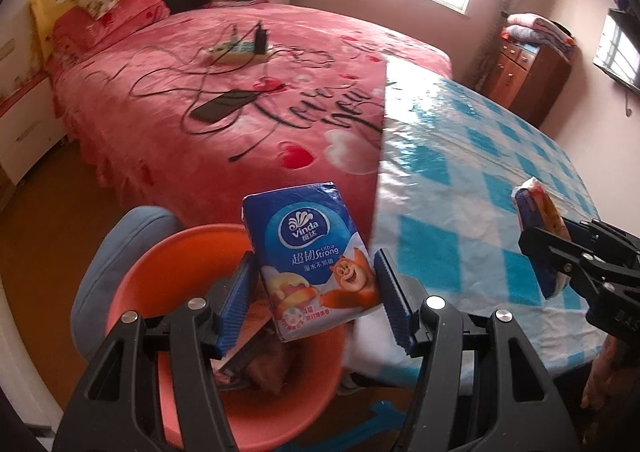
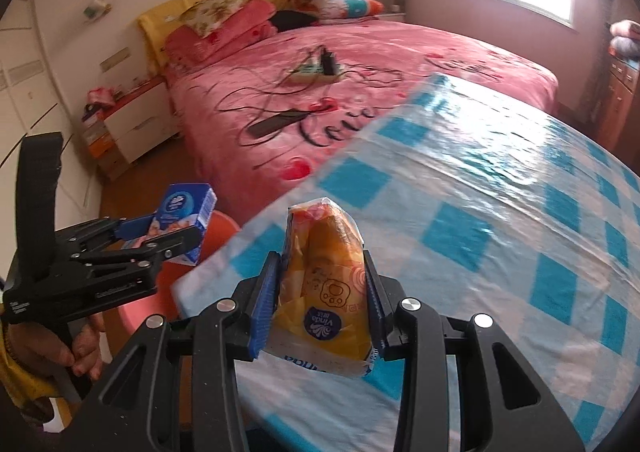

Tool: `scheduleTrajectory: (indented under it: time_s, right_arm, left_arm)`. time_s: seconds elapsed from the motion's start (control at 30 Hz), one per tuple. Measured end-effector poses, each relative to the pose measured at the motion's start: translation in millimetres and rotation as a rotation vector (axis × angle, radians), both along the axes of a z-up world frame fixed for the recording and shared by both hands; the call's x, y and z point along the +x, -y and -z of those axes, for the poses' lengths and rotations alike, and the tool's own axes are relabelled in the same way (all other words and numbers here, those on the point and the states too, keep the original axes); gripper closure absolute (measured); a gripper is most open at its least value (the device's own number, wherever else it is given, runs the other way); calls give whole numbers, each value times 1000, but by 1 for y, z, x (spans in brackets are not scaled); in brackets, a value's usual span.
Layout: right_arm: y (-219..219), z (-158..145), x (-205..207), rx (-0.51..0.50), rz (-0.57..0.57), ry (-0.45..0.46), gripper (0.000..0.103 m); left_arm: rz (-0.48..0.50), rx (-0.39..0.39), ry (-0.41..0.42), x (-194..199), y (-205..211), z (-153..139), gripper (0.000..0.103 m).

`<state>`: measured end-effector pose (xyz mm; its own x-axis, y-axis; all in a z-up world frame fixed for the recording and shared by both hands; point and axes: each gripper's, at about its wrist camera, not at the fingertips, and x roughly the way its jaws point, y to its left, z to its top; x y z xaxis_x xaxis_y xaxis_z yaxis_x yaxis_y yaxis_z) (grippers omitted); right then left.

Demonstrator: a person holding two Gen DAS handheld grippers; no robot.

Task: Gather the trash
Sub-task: 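Carry tissue box and bread packet to the orange bucket and open both tools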

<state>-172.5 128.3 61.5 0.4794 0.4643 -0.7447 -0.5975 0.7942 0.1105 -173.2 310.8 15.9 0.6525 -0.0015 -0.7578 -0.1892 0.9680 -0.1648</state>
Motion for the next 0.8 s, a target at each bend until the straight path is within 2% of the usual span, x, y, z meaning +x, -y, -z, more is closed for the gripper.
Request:
scheduleTrajectory:
  time_s: [0.47,0.8]
  right_arm:
    - [-72,13,-26,-40,-176,-24,62]
    - [-111,29,-40,-71,-262,-46,62]
  left_arm:
    - [-89,-21,-62,-29,-43,30,42]
    - [-132,-42,-112,-38,-62,55,42]
